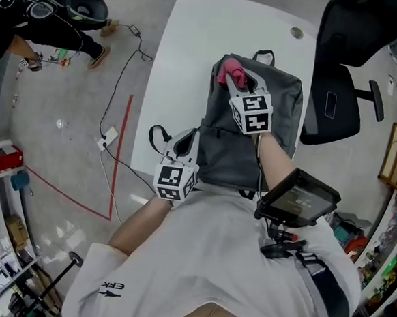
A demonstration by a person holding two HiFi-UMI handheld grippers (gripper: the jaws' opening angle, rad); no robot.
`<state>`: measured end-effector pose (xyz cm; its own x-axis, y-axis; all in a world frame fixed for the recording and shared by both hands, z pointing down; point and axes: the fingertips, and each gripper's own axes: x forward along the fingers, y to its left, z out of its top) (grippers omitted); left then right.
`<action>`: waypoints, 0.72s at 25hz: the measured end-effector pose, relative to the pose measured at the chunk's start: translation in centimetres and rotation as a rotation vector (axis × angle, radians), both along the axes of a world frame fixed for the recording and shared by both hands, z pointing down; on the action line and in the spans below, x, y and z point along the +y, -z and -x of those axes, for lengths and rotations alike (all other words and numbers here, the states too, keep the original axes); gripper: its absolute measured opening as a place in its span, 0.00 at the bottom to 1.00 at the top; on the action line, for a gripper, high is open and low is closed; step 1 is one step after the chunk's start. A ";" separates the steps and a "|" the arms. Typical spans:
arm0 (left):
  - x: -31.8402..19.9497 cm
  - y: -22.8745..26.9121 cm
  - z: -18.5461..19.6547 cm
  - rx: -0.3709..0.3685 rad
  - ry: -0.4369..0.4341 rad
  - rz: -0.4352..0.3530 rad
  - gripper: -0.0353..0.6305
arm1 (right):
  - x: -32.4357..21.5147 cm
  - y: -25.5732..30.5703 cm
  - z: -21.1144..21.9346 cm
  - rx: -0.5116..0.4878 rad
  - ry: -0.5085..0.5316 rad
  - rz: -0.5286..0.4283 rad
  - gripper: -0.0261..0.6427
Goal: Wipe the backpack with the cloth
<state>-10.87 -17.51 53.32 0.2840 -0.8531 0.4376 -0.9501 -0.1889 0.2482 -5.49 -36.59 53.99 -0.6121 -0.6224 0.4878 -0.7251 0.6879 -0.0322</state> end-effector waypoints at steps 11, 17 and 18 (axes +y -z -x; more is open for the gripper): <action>-0.6 -0.4 -0.8 -0.020 -0.085 0.022 0.06 | -0.5 -1.0 -2.6 0.079 -0.053 0.010 0.23; -1.3 -1.2 -0.3 -0.023 -0.134 0.031 0.06 | -1.3 -1.5 -6.8 0.136 -0.143 0.007 0.23; -1.5 -1.3 -0.2 -0.022 -0.141 0.033 0.06 | -1.3 -1.7 -7.8 0.149 -0.163 0.015 0.23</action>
<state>-10.67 -18.99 54.66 0.3902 -0.7902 0.4725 -0.9199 -0.3134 0.2357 2.32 -37.93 55.73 -0.4243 -0.6990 0.5756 -0.8241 0.5615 0.0745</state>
